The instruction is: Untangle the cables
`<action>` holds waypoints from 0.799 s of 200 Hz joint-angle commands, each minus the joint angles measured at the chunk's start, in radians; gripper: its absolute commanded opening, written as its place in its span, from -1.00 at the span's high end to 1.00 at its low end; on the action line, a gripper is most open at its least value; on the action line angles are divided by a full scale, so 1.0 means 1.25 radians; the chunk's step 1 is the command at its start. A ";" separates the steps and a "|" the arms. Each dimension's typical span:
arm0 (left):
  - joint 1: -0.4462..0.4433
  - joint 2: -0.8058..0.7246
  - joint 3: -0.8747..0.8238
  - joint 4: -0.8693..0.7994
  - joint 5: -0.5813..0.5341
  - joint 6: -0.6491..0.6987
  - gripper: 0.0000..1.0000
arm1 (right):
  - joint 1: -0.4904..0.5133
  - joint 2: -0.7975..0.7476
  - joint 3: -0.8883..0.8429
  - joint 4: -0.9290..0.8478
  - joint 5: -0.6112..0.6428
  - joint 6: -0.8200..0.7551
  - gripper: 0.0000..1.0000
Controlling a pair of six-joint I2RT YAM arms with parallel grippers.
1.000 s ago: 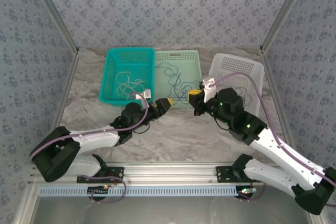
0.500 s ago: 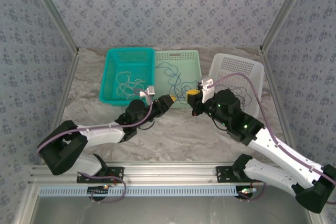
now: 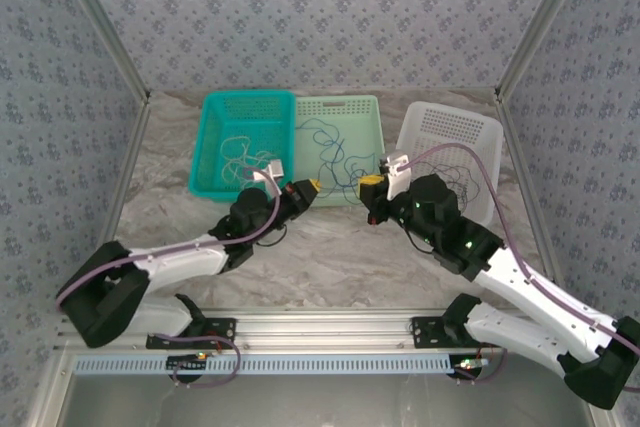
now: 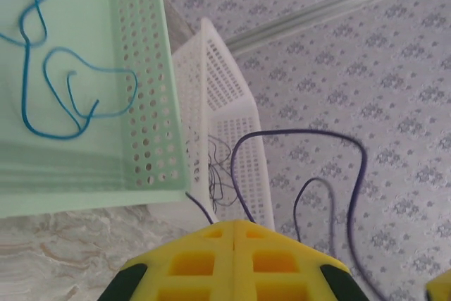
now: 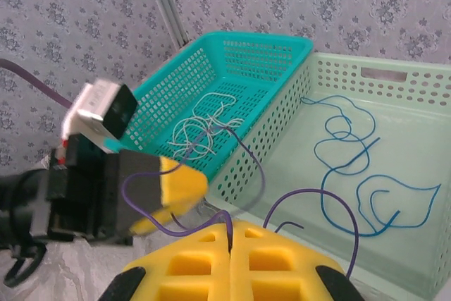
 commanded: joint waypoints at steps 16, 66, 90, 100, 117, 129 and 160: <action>0.045 -0.151 0.034 -0.210 -0.056 0.156 1.00 | -0.007 0.007 -0.003 -0.102 0.007 0.027 1.00; 0.099 -0.262 0.200 -0.480 -0.113 0.432 1.00 | -0.034 0.042 -0.008 -0.204 -0.072 0.050 1.00; 0.104 -0.248 0.283 -0.530 -0.120 0.562 1.00 | -0.042 0.062 -0.013 -0.208 -0.124 0.056 1.00; 0.106 -0.241 0.313 -0.543 -0.125 0.615 1.00 | -0.047 0.068 -0.014 -0.209 -0.154 0.059 1.00; 0.112 -0.230 0.359 -0.565 -0.138 0.702 1.00 | -0.054 0.076 -0.022 -0.205 -0.208 0.059 1.00; 0.123 -0.226 0.387 -0.575 -0.145 0.746 1.00 | -0.060 0.078 -0.026 -0.213 -0.235 0.061 1.00; 0.173 -0.223 0.449 -0.562 -0.112 0.778 1.00 | -0.084 0.062 -0.042 -0.235 -0.255 0.067 1.00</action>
